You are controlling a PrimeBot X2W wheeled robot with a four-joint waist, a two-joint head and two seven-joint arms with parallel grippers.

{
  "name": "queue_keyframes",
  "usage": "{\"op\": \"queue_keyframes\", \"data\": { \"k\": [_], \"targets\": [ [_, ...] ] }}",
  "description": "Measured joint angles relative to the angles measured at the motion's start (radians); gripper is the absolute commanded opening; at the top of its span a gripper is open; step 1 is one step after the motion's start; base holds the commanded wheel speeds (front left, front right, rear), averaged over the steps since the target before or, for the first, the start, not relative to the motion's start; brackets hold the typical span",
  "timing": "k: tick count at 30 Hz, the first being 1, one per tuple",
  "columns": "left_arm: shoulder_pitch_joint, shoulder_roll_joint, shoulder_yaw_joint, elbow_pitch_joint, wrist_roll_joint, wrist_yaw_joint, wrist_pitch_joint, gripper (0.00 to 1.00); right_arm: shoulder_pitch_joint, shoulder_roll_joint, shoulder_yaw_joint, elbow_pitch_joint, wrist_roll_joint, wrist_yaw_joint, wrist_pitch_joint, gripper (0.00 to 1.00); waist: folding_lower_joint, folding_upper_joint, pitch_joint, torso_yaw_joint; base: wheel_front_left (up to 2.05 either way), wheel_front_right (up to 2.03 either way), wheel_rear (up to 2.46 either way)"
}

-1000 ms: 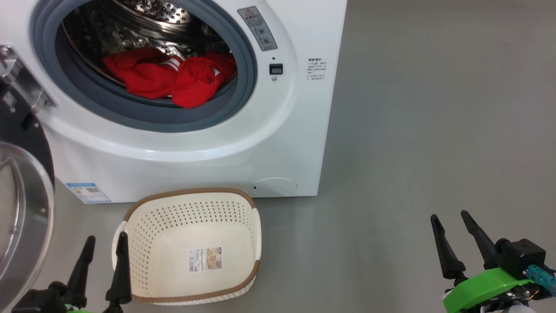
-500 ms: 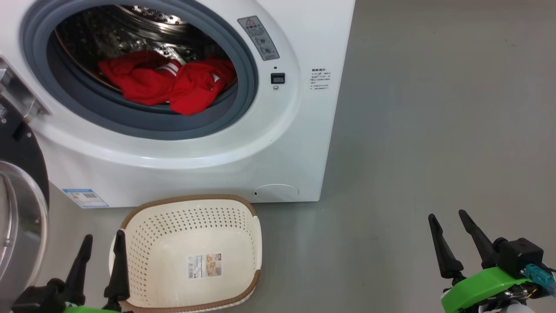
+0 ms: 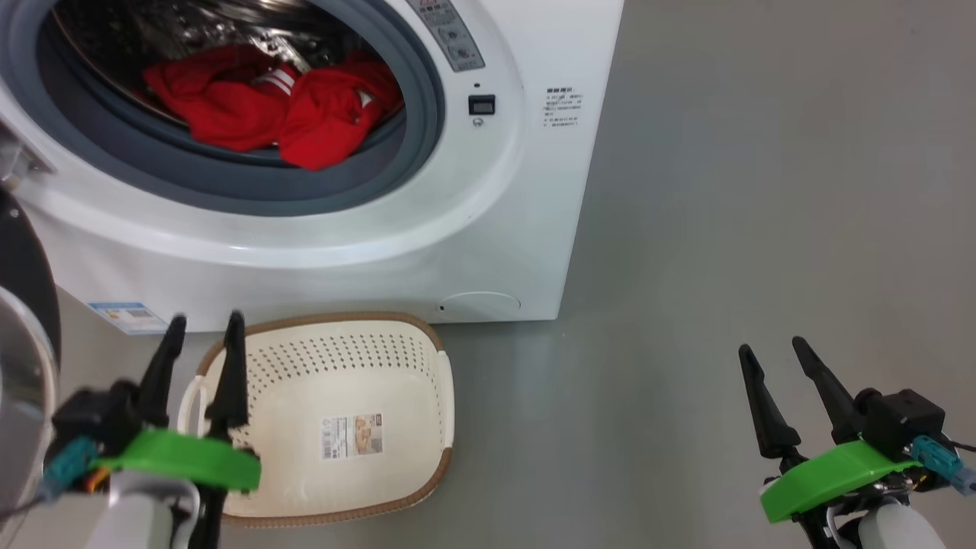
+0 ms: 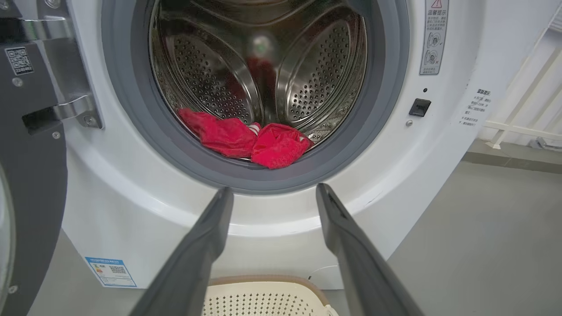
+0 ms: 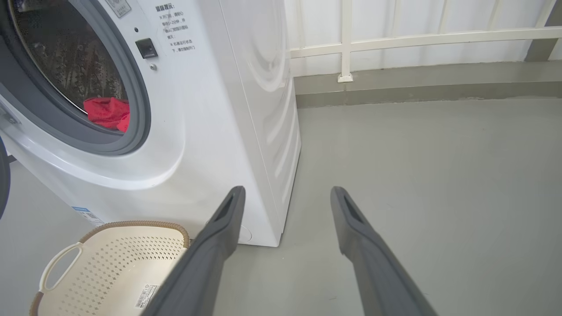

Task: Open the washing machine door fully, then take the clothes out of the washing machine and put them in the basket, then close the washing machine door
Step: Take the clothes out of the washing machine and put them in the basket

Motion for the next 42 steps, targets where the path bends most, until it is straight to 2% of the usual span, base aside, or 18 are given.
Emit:
{"op": "queue_keyframes", "data": {
  "k": [8, 20, 35, 42],
  "targets": [
    [-0.284, 0.063, -0.092, 0.197, -0.018, 0.0, 0.01, 1.0, -0.03, 0.013, 0.01, -0.002, 0.0, 0.0, 0.0, 1.0, 0.0, 0.0, 0.062, -0.018, 0.0, 0.0, 0.0],
    [-0.643, 0.12, -0.244, 0.48, -0.097, 0.0, 0.118, 1.0, -0.096, 0.036, 0.021, -0.017, -0.001, 0.0, 0.0, 1.0, 0.0, 0.0, 0.164, -0.065, 0.0, 0.0, 0.0],
    [-0.886, 0.188, -0.471, 0.659, -0.215, 0.0, 0.212, 1.0, -0.175, 0.052, 0.069, -0.034, -0.004, 0.0, 0.0, 1.0, 0.0, 0.0, 0.29, -0.128, 0.0, 0.0, 0.0],
    [-0.963, 0.222, -0.557, 0.713, -0.268, 0.0, 0.212, 1.0, -0.192, 0.063, 0.098, -0.036, -0.003, 0.0, 0.0, 1.0, 0.0, 0.0, 0.341, -0.168, 0.0, 0.0, 0.0]
  ]
}}
